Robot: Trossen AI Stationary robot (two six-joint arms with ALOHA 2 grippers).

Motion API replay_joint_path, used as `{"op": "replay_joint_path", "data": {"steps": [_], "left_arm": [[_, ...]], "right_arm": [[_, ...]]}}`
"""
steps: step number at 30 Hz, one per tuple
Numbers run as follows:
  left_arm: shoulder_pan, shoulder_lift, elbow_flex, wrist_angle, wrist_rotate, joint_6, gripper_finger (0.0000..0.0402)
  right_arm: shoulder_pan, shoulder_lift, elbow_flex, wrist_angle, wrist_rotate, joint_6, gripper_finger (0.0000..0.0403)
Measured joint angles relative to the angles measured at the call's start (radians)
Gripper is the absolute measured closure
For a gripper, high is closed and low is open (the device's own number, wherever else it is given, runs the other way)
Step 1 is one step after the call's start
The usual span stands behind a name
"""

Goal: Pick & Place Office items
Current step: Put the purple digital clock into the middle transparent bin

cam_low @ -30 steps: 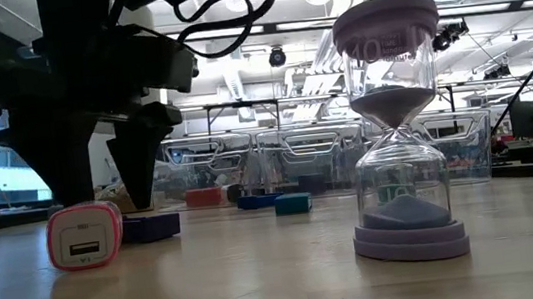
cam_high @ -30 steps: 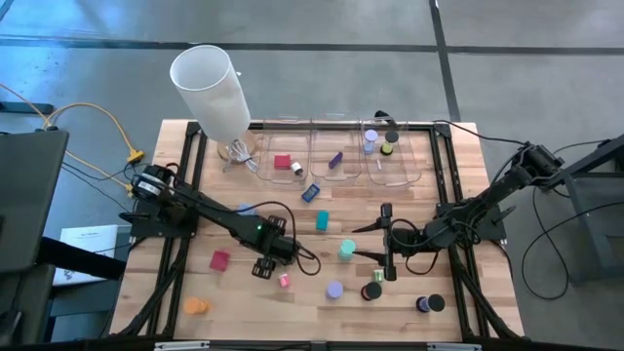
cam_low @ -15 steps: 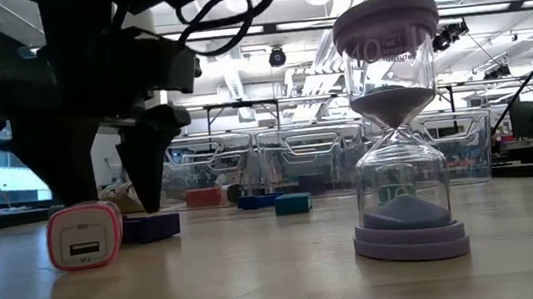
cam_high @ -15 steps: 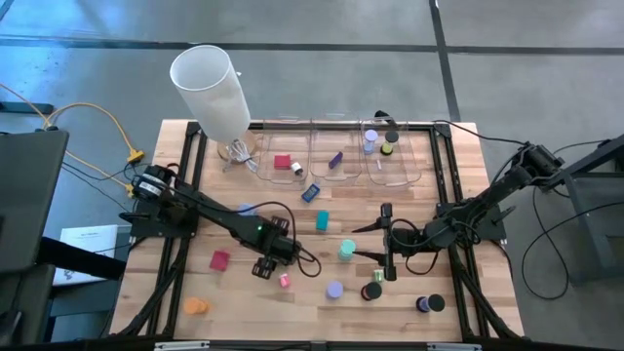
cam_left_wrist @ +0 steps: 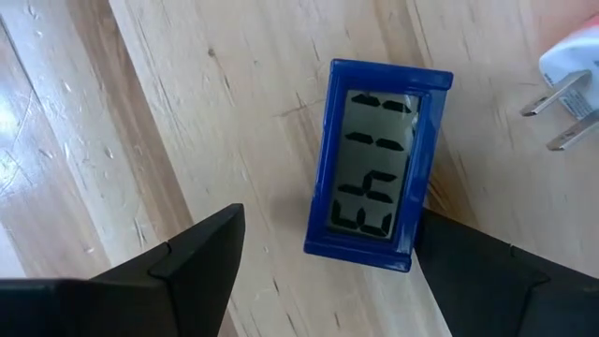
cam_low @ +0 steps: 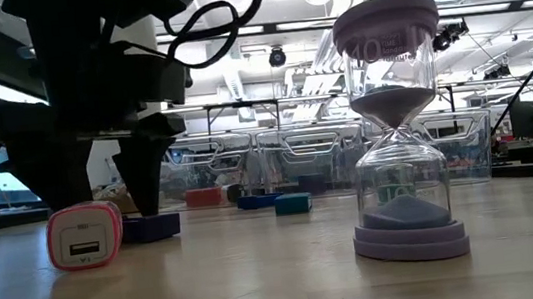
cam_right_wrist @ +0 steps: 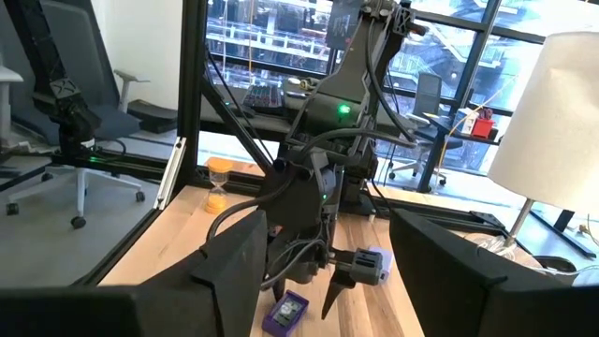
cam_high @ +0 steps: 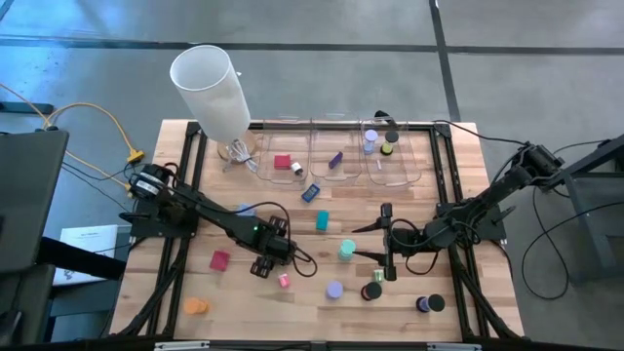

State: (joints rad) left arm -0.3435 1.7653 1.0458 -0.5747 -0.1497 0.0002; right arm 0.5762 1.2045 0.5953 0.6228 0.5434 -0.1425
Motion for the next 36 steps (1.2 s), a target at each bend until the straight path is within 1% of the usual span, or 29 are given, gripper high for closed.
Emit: {"op": "replay_joint_path", "data": {"steps": [3, 5, 8, 14, 22, 28, 31, 33, 36], "left_arm": [[0.000, 0.001, -0.001, 0.003, 0.000, 0.001, 0.0109], [0.000, 0.001, -0.001, 0.005, 0.002, 0.002, 0.0126], [0.001, 0.002, -0.002, 0.006, 0.006, 0.003, 0.0165], [0.001, 0.003, -0.003, 0.006, 0.017, -0.003, 0.0260], [0.002, 0.003, 0.000, 0.007, 0.017, -0.115, 0.0261], [0.004, -0.054, -0.005, 0.004, 0.003, -0.181, 0.0261], [0.004, -0.111, 0.010, 0.006, -0.047, -0.190, 0.0261], [0.009, -0.147, 0.024, 0.001, -0.085, -0.224, 0.0261], [0.043, -0.200, 0.069, 0.008, -0.118, -0.261, 0.0261]], "right_arm": [[0.000, 0.000, 0.000, 0.000, 0.000, 0.000, 0.0185], [0.000, 0.000, 0.000, 0.000, 0.000, 0.000, 0.0185], [0.000, 0.000, 0.000, 0.000, 0.000, 0.000, 0.0185], [0.000, 0.000, 0.000, 0.000, 0.000, 0.000, 0.0185], [0.000, 0.000, 0.000, 0.000, 0.000, 0.000, 0.0185], [0.000, 0.000, 0.000, 0.001, 0.008, -0.016, 0.0185], [0.000, 0.000, 0.000, 0.014, 0.008, -0.020, 0.0185], [0.000, 0.000, 0.000, 0.029, 0.008, -0.034, 0.0185], [0.000, -0.001, 0.000, 0.045, 0.008, -0.043, 0.0185]]}}
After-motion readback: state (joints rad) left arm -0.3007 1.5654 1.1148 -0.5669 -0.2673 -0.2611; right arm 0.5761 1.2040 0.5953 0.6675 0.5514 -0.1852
